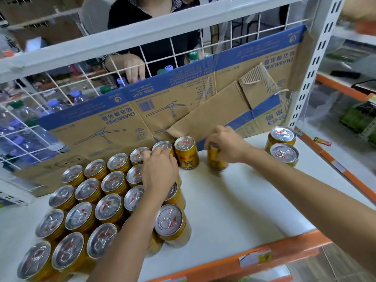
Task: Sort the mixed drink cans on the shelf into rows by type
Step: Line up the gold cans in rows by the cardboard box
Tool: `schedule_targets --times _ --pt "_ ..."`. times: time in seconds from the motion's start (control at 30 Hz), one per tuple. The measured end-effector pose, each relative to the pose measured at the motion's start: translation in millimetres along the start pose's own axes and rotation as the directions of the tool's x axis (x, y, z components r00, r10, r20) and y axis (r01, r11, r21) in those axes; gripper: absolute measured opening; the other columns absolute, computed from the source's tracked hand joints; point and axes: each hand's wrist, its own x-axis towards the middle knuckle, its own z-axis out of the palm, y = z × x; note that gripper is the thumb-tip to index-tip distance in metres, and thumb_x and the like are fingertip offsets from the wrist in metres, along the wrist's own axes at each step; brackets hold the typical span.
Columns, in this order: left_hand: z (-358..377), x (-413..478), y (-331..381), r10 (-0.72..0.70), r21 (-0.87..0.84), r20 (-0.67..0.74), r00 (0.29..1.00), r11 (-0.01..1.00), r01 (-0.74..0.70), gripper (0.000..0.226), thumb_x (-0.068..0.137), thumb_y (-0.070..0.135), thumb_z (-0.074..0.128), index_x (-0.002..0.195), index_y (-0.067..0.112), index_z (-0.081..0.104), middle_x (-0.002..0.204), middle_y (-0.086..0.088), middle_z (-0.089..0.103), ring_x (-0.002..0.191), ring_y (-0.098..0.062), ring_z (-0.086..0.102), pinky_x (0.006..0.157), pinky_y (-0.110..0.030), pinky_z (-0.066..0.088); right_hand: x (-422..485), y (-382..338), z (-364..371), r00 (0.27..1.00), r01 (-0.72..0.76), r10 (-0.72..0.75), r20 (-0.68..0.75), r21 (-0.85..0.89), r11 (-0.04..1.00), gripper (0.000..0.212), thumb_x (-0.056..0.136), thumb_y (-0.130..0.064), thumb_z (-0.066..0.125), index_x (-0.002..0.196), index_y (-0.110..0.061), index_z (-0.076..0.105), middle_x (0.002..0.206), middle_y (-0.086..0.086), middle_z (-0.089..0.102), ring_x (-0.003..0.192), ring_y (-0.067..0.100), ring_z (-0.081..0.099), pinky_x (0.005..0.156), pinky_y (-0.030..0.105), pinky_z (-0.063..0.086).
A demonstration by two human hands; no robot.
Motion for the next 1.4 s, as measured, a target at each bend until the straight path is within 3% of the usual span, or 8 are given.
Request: schedule_targets --times 0.07,0.2,0.3,0.43,0.6,0.8,1.3,1.4 --pt "-1.1 -0.9 0.0 -0.006 -0.009 0.014 1.0 1.0 0.007 0.038 0.098 0.025 0.035 0.125 0.014 0.06 0.121 -0.006 0.061 0.108 -0.026 0.046 0.092 -0.034 0.034 -1.2 -25.2 3.9 0.987 0.142 -0.148 0.067 0.08 0.987 0.034 0.069 -0.006 0.066 0.101 -0.018 0.066 0.096 0.004 0.05 0.089 0.013 0.039 0.078 0.025 0.029" --pt "-2.5 -2.5 0.1 -0.018 -0.021 0.023 1.0 1.0 0.018 0.037 0.098 0.026 0.037 0.124 0.015 0.06 0.12 -0.005 0.061 0.11 -0.028 0.044 0.09 -0.034 0.035 -7.0 -52.7 22.1 0.948 0.289 -0.309 0.079 0.19 0.938 0.035 0.066 0.0 0.069 0.098 -0.006 0.057 0.103 0.01 0.048 0.089 0.017 0.038 0.079 0.03 0.038" --pt "0.2 -1.4 -2.1 -0.018 -0.03 0.017 1.0 0.999 0.019 0.035 0.098 0.025 0.036 0.117 0.015 0.063 0.117 -0.005 0.062 0.106 -0.027 0.045 0.09 -0.034 0.035 -10.3 -48.9 27.4 0.97 0.222 -0.237 0.048 0.203 0.954 0.052 0.067 -0.005 0.071 0.115 -0.007 0.051 0.119 0.012 0.044 0.105 0.026 0.042 0.09 0.032 0.041" --pt "1.3 -1.2 -1.5 -0.024 -0.047 0.009 1.0 0.999 0.025 0.035 0.098 0.025 0.035 0.113 0.014 0.064 0.116 -0.005 0.062 0.105 -0.026 0.046 0.09 -0.035 0.035 -15.7 -43.1 22.2 0.983 0.116 -0.129 0.128 0.107 0.987 0.075 0.074 -0.017 0.076 0.139 -0.018 0.037 0.13 0.013 0.038 0.116 0.03 0.039 0.097 0.032 0.038" --pt "-1.9 -2.8 -0.3 -0.041 -0.052 0.027 0.999 0.998 0.043 0.036 0.099 0.025 0.034 0.115 0.014 0.063 0.117 -0.005 0.061 0.107 -0.025 0.044 0.088 -0.035 0.037 -16.1 -44.1 25.8 0.982 0.135 -0.153 0.111 0.16 0.978 0.063 0.08 -0.002 0.067 0.137 -0.018 0.047 0.14 0.012 0.036 0.128 0.028 0.036 0.098 0.018 0.026" --pt "-4.6 -3.1 0.3 -0.03 -0.053 0.025 0.999 0.998 0.032 0.036 0.099 0.024 0.034 0.114 0.012 0.063 0.116 -0.006 0.062 0.106 -0.025 0.045 0.088 -0.036 0.039 -14.5 -46.4 31.8 0.99 0.119 -0.131 0.059 0.172 0.978 0.063 0.078 -0.007 0.072 0.135 -0.026 0.049 0.138 0.011 0.033 0.126 0.031 0.041 0.102 0.024 0.031" --pt "-6.9 -3.3 -0.1 -0.013 -0.095 0.019 1.0 0.995 0.014 0.036 0.099 0.022 0.037 0.125 0.012 0.059 0.124 -0.007 0.06 0.111 -0.025 0.046 0.089 -0.034 0.039 -19.6 -52.1 34.4 0.993 0.063 -0.08 0.086 0.188 0.98 0.064 0.08 0.002 0.063 0.136 -0.02 0.044 0.138 0.012 0.03 0.124 0.033 0.042 0.099 0.026 0.035" --pt "-5.5 -4.1 -2.1 0.024 -0.164 -0.042 0.999 0.986 -0.03 0.035 0.095 0.02 0.045 0.126 0.014 0.06 0.125 -0.007 0.06 0.113 -0.026 0.047 0.093 -0.036 0.039 -24.6 -50.5 31.6 0.994 0.037 -0.054 0.098 0.168 0.985 0.069 0.081 -0.007 0.068 0.141 -0.022 0.037 0.138 0.013 0.031 0.123 0.032 0.043 0.1 0.029 0.037"
